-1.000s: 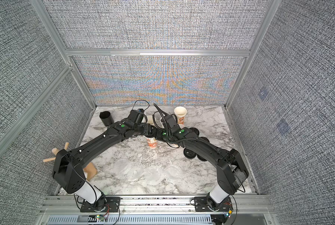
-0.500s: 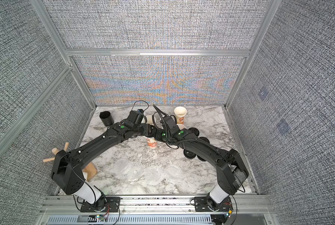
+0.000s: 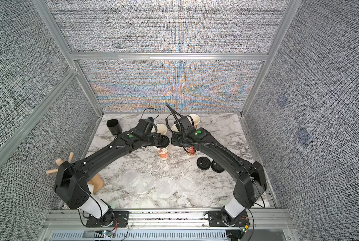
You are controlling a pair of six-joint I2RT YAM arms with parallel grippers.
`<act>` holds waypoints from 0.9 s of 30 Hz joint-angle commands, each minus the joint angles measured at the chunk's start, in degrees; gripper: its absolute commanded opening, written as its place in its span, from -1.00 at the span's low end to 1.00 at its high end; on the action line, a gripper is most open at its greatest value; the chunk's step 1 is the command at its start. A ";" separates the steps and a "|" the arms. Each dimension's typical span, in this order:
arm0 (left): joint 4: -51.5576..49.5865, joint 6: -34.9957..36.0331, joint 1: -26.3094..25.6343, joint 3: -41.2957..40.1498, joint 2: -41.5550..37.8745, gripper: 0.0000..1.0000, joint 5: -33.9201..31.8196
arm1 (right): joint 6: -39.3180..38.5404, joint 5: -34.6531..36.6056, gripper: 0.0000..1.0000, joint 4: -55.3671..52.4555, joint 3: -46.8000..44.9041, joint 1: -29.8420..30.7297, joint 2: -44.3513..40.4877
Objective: Put the leak-proof paper on the milk tea cups
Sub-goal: Secure the cup lid on the cup.
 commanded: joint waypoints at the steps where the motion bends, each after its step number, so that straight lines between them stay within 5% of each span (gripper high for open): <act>1: -14.88 1.19 -0.07 -1.11 0.32 0.21 0.66 | -0.49 -2.34 -0.20 1.45 0.89 0.03 1.11; 27: -14.68 1.57 -0.07 0.20 0.44 0.21 2.28 | 1.93 -5.65 -0.06 4.77 5.76 2.10 10.41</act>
